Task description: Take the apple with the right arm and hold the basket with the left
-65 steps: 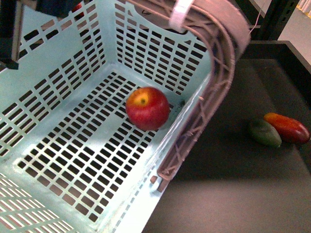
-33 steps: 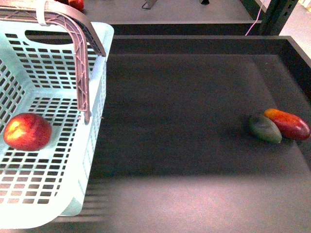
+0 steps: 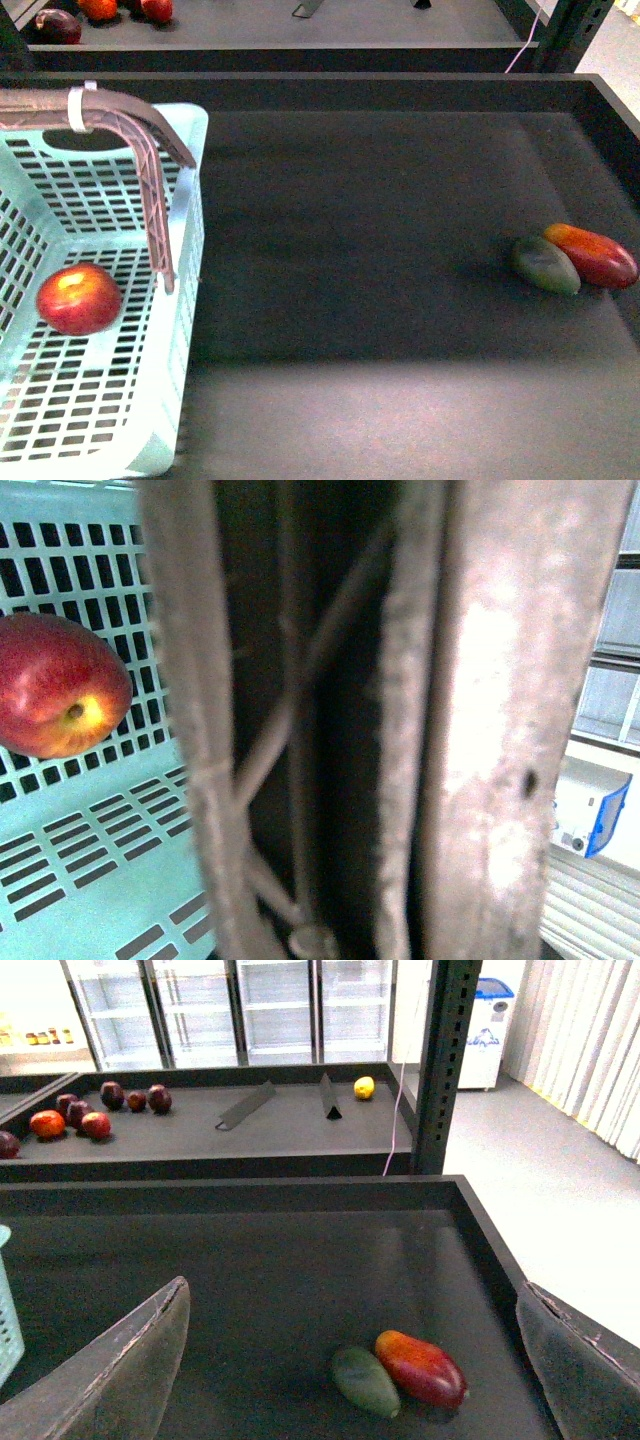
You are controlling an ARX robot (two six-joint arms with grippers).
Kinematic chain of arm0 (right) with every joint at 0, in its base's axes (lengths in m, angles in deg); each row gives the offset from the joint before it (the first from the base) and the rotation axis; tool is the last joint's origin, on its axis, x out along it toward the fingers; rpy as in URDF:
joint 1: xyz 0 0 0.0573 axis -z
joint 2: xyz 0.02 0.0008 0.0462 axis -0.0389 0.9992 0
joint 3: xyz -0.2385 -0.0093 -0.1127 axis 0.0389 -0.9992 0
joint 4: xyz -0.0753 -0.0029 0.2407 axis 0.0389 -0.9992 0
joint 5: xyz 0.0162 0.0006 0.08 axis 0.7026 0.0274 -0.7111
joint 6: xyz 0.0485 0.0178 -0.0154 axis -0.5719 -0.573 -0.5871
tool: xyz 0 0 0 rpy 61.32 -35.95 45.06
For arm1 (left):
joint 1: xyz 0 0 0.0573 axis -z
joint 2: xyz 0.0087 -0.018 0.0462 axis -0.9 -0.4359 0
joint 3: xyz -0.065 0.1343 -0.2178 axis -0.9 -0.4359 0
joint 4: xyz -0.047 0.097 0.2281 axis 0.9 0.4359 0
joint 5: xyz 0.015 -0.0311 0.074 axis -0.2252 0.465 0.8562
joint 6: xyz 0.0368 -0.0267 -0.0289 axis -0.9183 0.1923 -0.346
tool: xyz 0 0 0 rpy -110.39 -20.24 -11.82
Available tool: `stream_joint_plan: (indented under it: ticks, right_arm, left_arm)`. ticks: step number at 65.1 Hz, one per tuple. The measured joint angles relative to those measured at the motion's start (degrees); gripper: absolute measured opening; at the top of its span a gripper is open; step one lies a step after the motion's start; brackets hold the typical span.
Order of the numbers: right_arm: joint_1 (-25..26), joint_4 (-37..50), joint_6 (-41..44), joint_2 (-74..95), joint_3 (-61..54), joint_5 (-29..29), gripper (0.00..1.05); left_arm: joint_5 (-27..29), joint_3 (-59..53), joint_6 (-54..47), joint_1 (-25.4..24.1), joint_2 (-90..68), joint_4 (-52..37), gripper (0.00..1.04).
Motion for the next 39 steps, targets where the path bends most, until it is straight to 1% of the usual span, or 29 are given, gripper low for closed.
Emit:
stream_joint_plan:
  ticks: [10, 12, 17, 22, 25, 27, 39]
  right_arm:
    - [0.0, 0.0, 0.0, 0.0, 0.0, 0.0, 0.96]
    - [0.0, 0.0, 0.0, 0.0, 0.0, -0.02, 0.96]
    - [0.02, 0.0, 0.0, 0.0, 0.0, -0.02, 0.96]
    - [0.02, 0.0, 0.0, 0.0, 0.0, -0.02, 0.96]
    - [0.0, 0.0, 0.0, 0.0, 0.0, -0.02, 0.96]
    - [0.0, 0.0, 0.0, 0.0, 0.0, -0.02, 0.96]
    - [0.0, 0.0, 0.0, 0.0, 0.0, 0.0, 0.96]
  left_arm:
    - [-1.62, -1.95, -1.2, -1.03, 0.42, -0.76, 0.15]
    - [-1.88, -2.01, -1.33, -1.07, 0.46, -0.74, 0.17]
    - [-1.97, -2.34, -2.25, -1.07, 0.63, -0.31, 0.32]
    - [-1.99, -2.36, -2.54, -1.01, 1.18, 0.37, 0.43]
    - [-1.97, -2.36, -2.6, -0.83, 2.14, 1.07, 0.51]
    - [-1.97, -2.36, -2.6, -0.72, 2.64, 1.4, 0.55]
    - [-1.77, -2.45, -3.61, 1.66, 8.81, 6.16, 0.89]
